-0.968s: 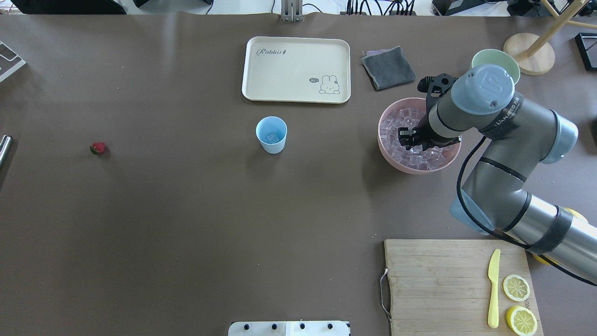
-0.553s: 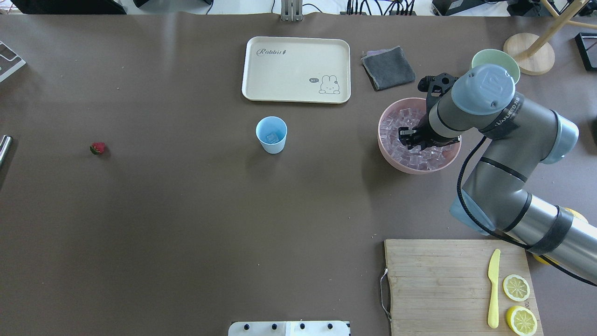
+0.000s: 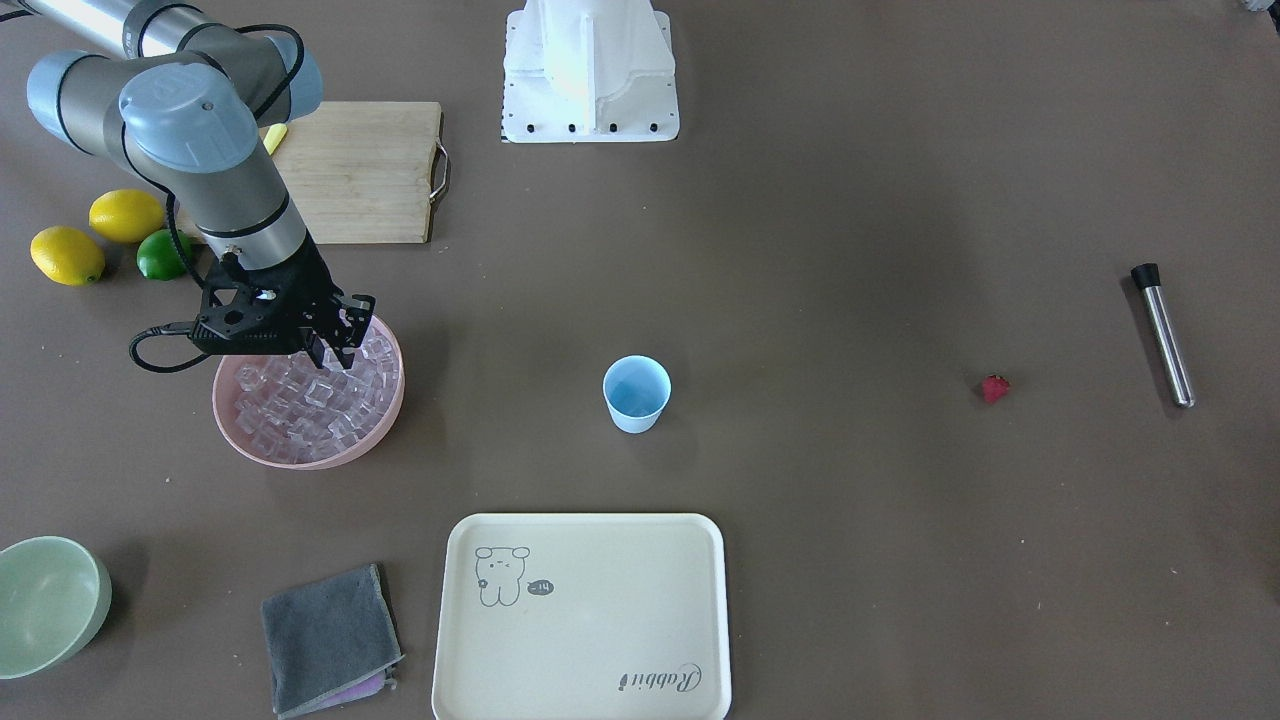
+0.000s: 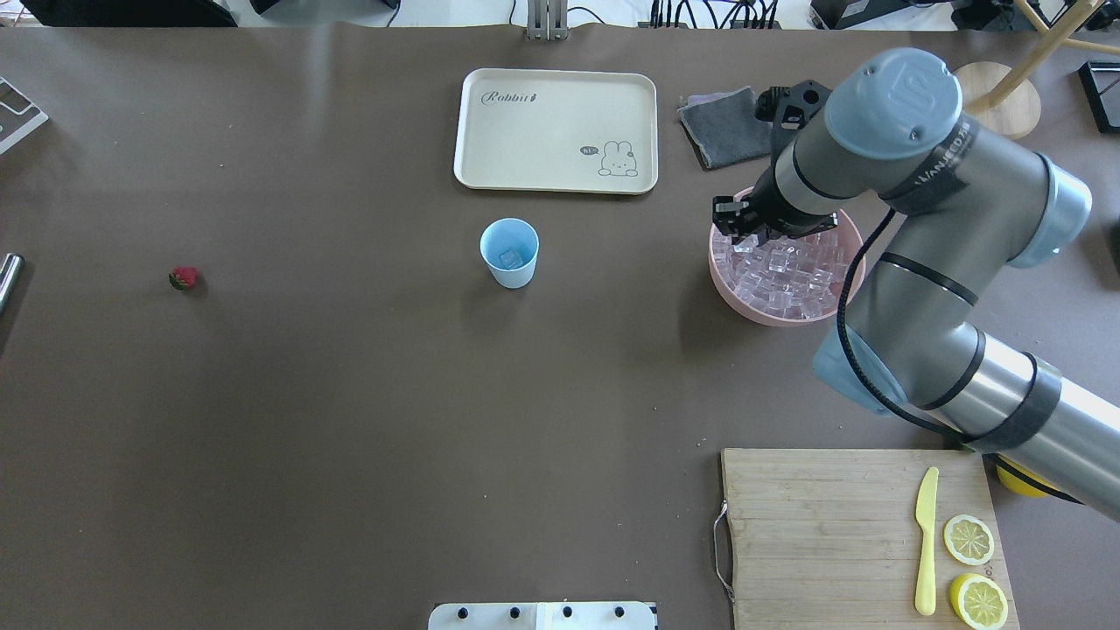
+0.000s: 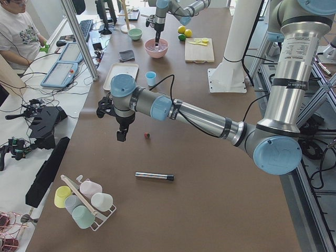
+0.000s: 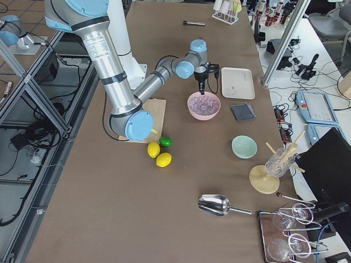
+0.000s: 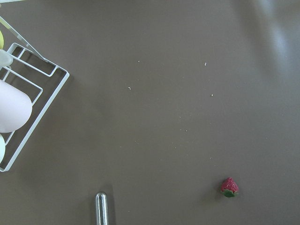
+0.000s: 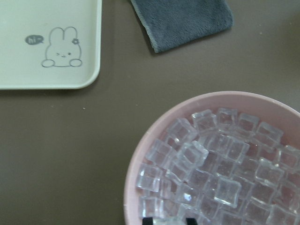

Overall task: Mash ice and strawberries in cup
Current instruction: 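Carry the ice cube with the right gripper over the light-blue cup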

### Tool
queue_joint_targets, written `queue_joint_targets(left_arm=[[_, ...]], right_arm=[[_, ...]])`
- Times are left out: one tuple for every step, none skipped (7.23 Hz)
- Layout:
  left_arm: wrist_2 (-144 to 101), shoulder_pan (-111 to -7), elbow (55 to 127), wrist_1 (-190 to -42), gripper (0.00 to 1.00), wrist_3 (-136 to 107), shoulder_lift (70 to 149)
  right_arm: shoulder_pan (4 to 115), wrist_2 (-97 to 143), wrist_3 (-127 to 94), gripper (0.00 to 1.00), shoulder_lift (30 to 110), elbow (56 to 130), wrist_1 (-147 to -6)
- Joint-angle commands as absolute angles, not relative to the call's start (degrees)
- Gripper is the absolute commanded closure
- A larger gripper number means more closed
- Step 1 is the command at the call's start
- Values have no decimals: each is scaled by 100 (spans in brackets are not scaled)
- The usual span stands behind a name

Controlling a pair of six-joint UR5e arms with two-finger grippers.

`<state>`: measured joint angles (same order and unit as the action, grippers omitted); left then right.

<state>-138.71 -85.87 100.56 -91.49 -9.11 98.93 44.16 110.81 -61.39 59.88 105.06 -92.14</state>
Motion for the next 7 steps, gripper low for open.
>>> queue_joint_targets(left_arm=[[-13878, -8587, 10028, -9149, 2, -905, 9888], [-13878, -8587, 10020, -9149, 2, -897, 9905], [-13878, -8587, 10028, -9149, 2, -905, 9905], [-13878, -8587, 10054, -9149, 2, -914, 9888], [-13878, -8587, 10037, -9149, 2, -914, 9879], [-13878, -8587, 10002, -9149, 2, -905, 9879], [-13878, -8587, 10011, -9141, 2, -914, 9879]], right_arm=[[4439, 11092, -6196, 100, 4418, 10268, -10386], [4317, 11057, -6205, 100, 3951, 9796, -10363], [4176, 11039, -6118, 100, 3503, 9269, -10275], [4001, 10978, -6100, 100, 3263, 8594, -9657], [3764, 10656, -6152, 100, 3008, 7856, -8963], [3683, 10478, -6170, 100, 2823, 7475, -8852], [3587, 10442, -6161, 100, 2874, 7453, -8842]])
